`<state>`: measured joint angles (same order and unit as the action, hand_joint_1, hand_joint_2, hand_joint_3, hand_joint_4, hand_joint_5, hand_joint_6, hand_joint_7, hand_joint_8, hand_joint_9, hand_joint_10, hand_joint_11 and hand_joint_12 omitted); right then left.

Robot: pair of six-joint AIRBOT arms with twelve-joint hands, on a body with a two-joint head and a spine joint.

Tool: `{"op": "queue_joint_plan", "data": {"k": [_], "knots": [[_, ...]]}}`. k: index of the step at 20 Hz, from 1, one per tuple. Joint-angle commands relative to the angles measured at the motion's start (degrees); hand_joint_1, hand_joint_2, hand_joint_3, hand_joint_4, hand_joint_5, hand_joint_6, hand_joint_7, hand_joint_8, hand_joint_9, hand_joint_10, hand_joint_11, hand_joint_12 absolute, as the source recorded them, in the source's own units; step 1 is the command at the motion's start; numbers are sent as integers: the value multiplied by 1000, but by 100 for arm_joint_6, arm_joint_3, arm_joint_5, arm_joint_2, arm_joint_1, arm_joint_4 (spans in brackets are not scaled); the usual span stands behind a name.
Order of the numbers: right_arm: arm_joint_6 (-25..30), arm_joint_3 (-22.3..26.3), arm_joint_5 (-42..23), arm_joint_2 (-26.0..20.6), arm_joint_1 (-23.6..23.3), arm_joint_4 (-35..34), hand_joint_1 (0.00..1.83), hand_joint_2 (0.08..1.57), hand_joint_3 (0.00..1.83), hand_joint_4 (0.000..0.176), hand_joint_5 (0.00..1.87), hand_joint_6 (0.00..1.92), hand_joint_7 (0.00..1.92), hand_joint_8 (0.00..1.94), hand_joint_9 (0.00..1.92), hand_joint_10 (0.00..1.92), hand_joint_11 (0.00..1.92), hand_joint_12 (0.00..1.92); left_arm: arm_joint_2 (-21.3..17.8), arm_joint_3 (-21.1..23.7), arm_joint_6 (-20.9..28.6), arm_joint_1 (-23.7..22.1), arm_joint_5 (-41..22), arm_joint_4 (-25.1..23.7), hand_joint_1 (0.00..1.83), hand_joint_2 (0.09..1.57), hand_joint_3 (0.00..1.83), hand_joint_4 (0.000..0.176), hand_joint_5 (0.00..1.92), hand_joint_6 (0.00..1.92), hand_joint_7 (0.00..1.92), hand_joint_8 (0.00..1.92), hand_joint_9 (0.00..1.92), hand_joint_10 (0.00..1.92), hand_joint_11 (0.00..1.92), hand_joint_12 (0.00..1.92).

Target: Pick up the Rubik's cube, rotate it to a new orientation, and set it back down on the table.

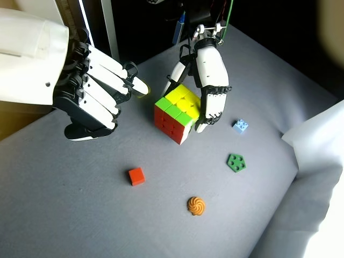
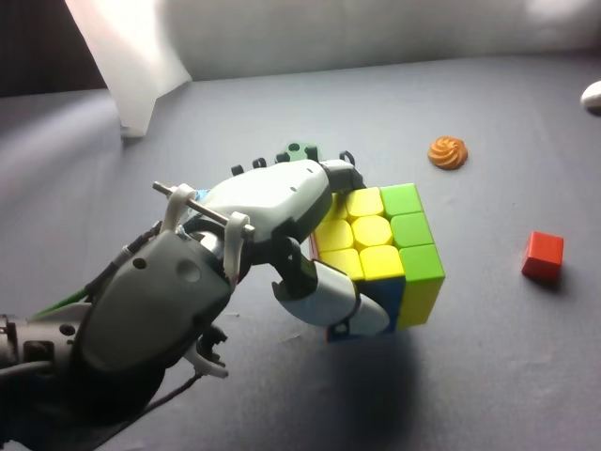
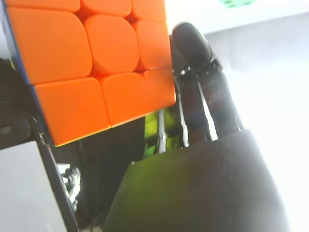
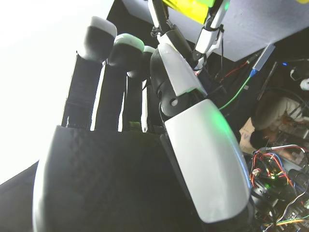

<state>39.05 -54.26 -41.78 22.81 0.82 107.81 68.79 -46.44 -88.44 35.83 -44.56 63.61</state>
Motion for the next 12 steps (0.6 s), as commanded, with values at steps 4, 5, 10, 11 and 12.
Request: {"op": "queue_joint_plan", "data": {"k": [4,5,10,11,12], "knots": [[80,10,165,-84,-54,-377,1217,1412,0,0,321,5,485,1843,714,1921,757,1921,30,-71,189,15,-375,-532,1252,1139,0,0,1033,823,853,1265,712,1227,480,1595],[91,15,129,-87,-55,-377,1218,1411,0,0,322,4,486,1844,724,1921,767,1921,30,-78,220,35,-375,-550,1232,1137,0,0,1045,796,848,1302,717,1175,477,1611],[125,37,110,-203,-211,-391,1223,1404,0,0,342,7,501,1827,780,1921,817,1921,37,-80,305,117,-374,-632,1228,1128,0,0,1068,800,854,1257,752,1073,442,1601],[191,41,110,-212,-207,-391,1216,1410,0,0,332,3,491,1840,779,1921,815,1921,37,-77,310,122,-374,-635,1219,1137,3,0,1033,870,845,1257,750,1061,444,1564],[199,44,120,-212,-214,-396,1213,1413,1,0,340,7,487,1847,791,1921,823,1921,37,-71,310,131,-374,-635,1206,1159,1,0,981,961,810,1307,719,1098,467,1538]]}}
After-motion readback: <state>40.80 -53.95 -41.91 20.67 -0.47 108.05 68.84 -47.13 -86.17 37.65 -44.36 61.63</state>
